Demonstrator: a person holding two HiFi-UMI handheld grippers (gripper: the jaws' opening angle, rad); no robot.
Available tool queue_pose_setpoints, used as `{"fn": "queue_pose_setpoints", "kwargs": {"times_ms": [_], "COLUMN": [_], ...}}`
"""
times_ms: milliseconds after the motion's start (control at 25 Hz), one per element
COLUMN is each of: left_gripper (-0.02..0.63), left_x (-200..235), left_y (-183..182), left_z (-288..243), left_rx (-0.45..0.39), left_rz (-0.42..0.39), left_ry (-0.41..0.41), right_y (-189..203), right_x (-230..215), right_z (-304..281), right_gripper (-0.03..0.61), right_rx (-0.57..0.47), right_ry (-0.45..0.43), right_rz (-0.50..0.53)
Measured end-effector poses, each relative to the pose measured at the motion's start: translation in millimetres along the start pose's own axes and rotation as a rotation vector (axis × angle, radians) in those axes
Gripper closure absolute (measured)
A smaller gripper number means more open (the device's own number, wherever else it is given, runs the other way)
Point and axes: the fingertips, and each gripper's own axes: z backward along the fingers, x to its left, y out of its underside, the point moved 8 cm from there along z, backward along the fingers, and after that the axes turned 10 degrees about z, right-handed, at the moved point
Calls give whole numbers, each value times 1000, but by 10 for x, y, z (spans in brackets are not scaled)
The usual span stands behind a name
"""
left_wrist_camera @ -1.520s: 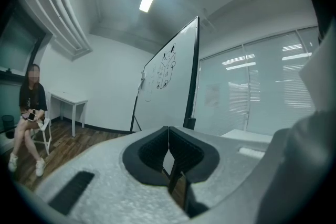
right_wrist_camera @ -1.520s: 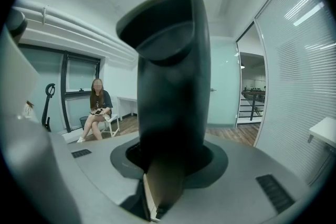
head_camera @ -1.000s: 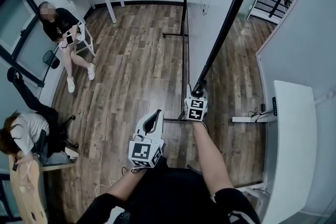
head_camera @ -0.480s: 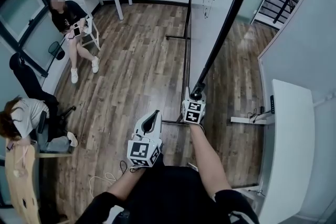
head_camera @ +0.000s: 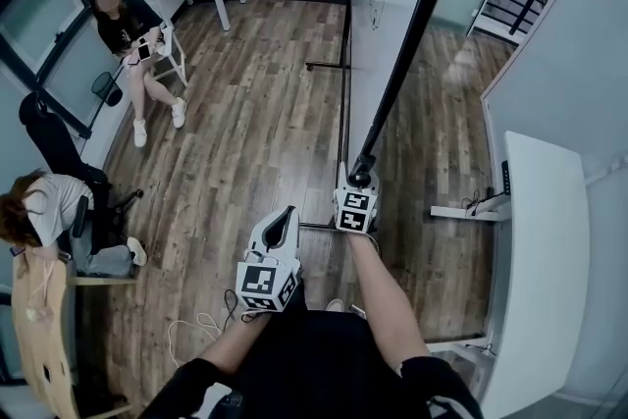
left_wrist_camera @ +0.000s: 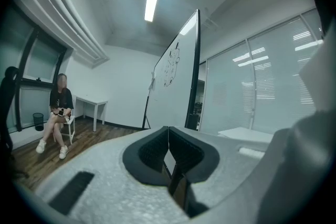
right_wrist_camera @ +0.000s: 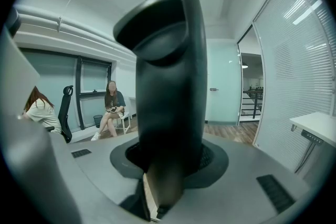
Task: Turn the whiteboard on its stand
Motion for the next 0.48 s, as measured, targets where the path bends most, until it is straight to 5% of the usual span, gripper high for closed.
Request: {"fn": "queue_pose_setpoints", "kwargs": {"times_ms": [480], "left_gripper": [597], "left_x": [-317], "left_y": [295], "left_z": [411], "left_rx": [4], "left_rz": [-5], "left_ry": [0], "right_y": [259], "right_x": [105], "right_z": [694], "right_gripper": [434], "right_rx": [-7], "right_ry": [-18], "right_rz": [-5]}}
